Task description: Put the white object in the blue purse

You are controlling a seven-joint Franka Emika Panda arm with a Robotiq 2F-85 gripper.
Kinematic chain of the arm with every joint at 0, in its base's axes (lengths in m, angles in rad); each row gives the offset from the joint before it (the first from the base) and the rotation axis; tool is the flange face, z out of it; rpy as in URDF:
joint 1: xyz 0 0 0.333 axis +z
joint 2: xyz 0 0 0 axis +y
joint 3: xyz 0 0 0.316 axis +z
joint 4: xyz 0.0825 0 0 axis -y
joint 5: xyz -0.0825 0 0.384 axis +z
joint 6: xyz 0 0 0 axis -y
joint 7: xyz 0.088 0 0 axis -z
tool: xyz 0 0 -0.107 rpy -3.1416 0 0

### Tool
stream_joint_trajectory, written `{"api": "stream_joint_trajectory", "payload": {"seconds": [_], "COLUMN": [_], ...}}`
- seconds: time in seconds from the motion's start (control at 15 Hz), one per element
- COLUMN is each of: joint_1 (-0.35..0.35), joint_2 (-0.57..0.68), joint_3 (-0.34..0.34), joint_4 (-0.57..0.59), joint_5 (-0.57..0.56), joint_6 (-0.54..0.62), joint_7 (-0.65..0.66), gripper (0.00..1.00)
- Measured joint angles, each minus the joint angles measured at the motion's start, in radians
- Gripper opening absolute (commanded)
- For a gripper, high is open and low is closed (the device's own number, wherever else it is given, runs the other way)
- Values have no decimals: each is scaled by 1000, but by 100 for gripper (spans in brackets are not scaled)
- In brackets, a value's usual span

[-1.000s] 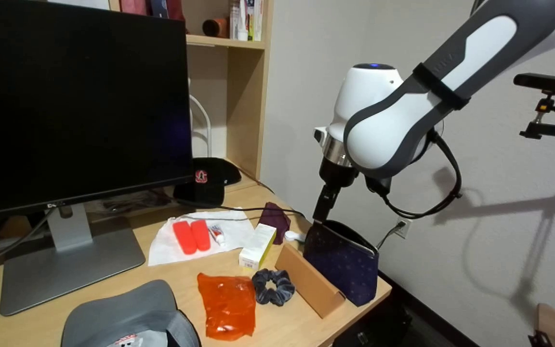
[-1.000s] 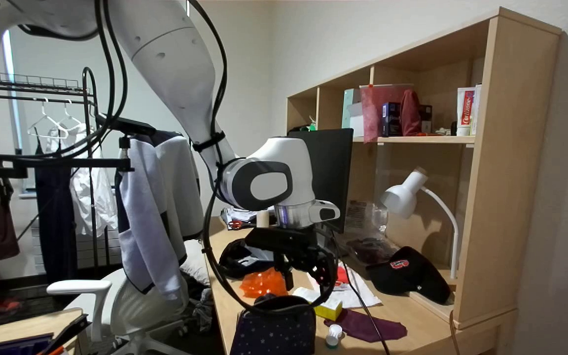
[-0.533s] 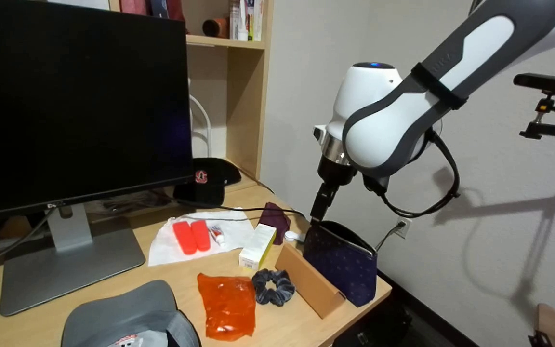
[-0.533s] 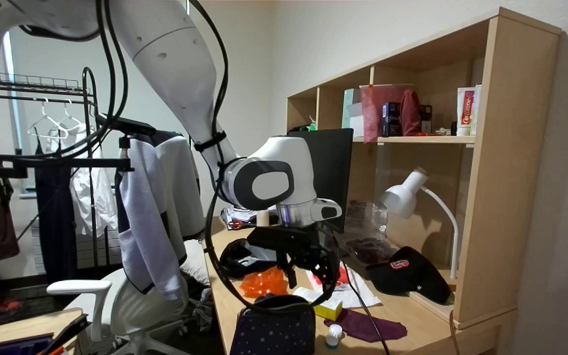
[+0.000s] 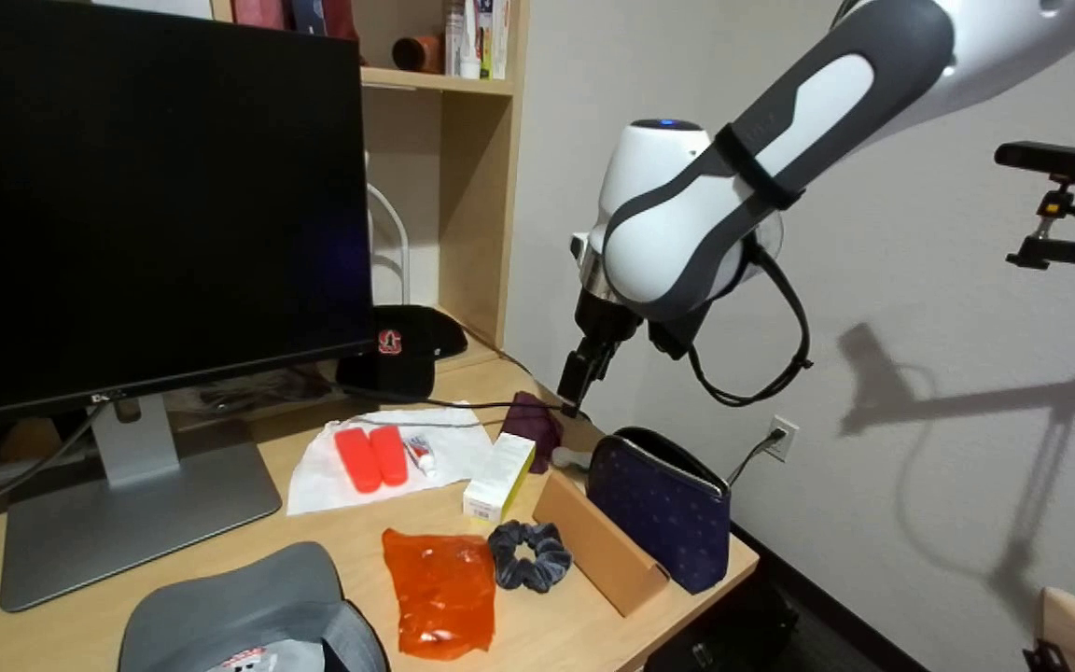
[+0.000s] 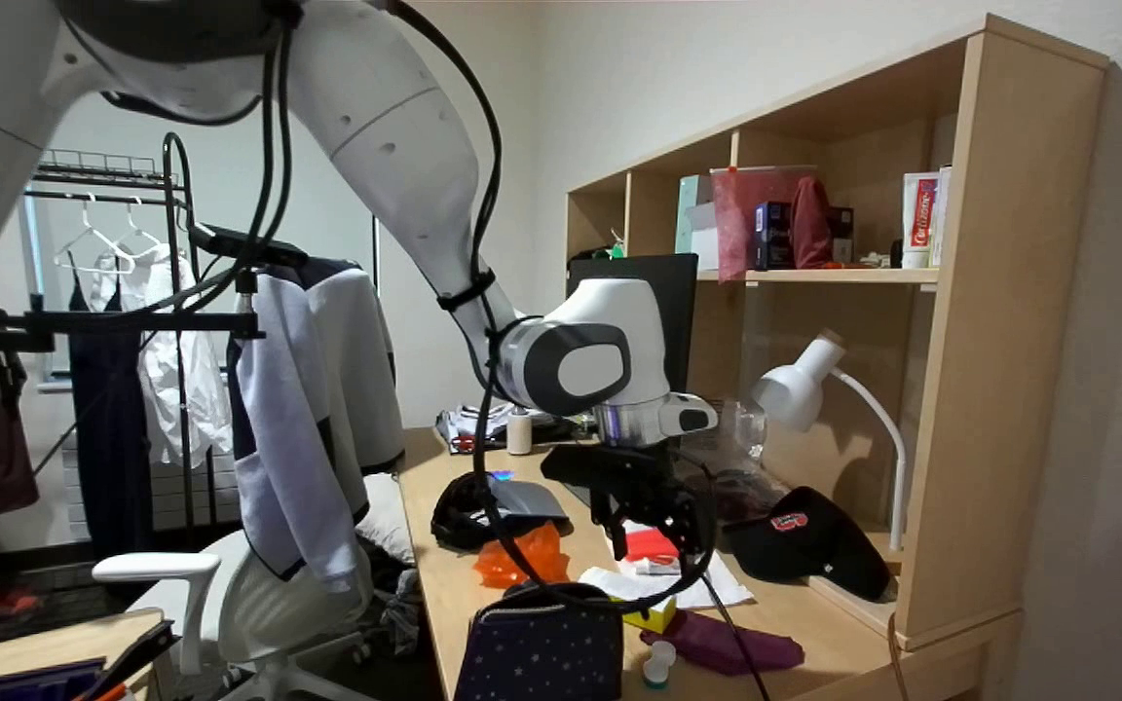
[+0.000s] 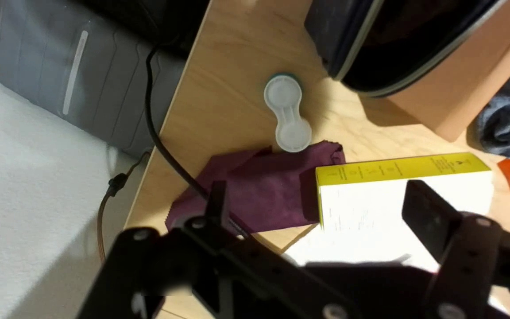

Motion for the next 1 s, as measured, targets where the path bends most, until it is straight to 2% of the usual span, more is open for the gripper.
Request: {"api": "stream_joint_trajectory", "payload": {"seconds": [0.53,1.0], "joint_1": [-45,-71], "joint_2": [254,420], "joint_3": [1,38], "joint_4": [279,424], "joint_5": [21,20], "joint_6": [-96,-135], "joint_7": [13,1], "gripper": [100,100]}}
